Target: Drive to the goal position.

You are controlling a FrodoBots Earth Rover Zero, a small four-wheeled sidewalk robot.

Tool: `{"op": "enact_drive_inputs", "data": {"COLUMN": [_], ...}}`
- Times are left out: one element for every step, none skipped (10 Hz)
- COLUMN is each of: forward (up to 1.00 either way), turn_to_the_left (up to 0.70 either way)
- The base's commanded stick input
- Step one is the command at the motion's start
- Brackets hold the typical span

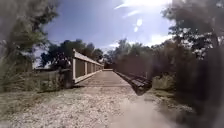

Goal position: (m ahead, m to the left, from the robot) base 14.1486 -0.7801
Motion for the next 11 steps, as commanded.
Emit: {"op": "enact_drive_inputs", "data": {"forward": [0.7,0.7,0.7,0.7,0.7,0.7,0.7,0.7,0.7,0.7,0.7], "turn_to_the_left": [0.0,0.0,0.06,0.14,0.0,0.0,0.0,0.0,0.0,0.0,0.0]}}
